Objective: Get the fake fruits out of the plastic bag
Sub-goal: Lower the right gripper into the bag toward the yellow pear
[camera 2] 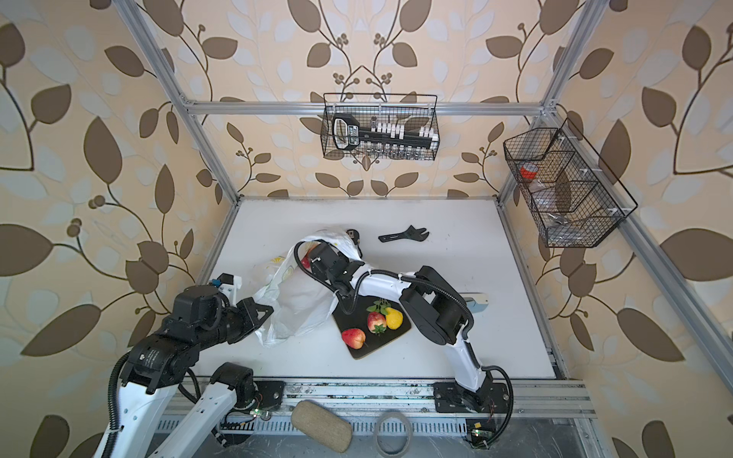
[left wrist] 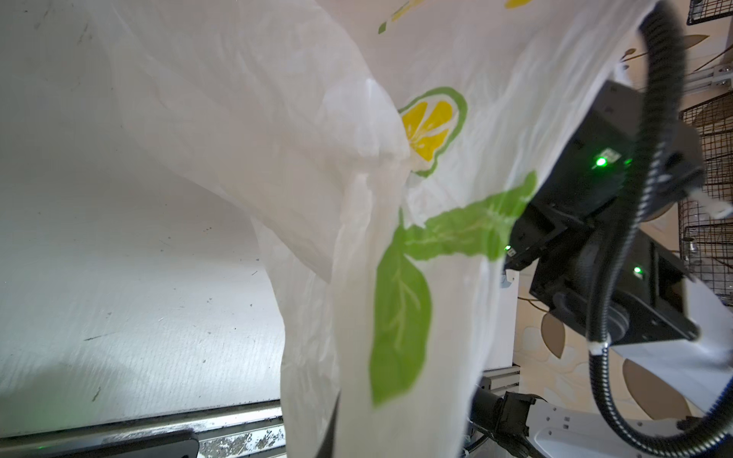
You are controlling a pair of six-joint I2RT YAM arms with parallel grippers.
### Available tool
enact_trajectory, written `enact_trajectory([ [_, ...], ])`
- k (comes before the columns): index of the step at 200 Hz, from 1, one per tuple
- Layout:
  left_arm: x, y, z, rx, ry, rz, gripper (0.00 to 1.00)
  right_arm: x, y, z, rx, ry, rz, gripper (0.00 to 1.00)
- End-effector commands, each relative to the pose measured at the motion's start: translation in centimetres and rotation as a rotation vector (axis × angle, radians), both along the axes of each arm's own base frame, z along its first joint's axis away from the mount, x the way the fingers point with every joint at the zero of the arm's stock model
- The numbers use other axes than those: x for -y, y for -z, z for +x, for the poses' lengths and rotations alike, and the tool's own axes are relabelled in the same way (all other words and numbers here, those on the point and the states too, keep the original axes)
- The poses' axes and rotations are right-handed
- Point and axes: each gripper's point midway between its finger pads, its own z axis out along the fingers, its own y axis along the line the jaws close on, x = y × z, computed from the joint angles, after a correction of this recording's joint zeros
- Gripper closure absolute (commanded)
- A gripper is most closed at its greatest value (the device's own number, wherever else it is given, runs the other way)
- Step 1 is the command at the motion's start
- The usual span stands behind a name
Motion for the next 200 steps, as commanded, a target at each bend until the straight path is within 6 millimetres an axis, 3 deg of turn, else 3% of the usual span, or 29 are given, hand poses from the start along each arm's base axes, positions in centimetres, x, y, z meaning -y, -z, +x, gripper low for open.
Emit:
enact_trajectory([
  [1, 0.7, -0.6, 0.1, 0.024, 0.024, -0.033, 1.00, -0.1, 1.1, 1.5, -0.046, 0.153, 0.124, 0.23],
  [47, 1.0, -0.7, 0.4, 0.018, 0.047, -0.036, 1.00, -0.1, 3.7, 3.0, -0.117, 0.253, 0.196, 0.23],
  [75, 0.9, -1.0, 0.5, 0.023, 0.044, -0.029, 1.00, -1.2, 4.6, 3.5, -0.138, 0.240, 0.215, 0.26],
  [118, 0.9, -0.9, 0.5, 0.022, 0.043, -0.026, 1.00, -1.8, 6.8, 3.9, -0.179, 0.258, 0.202, 0.20],
  [200, 0.5, 0.1, 0.2, -0.003, 0.032, -0.003, 1.00, -2.2, 9.9, 5.4, -0.217, 0.277, 0.120, 0.21],
])
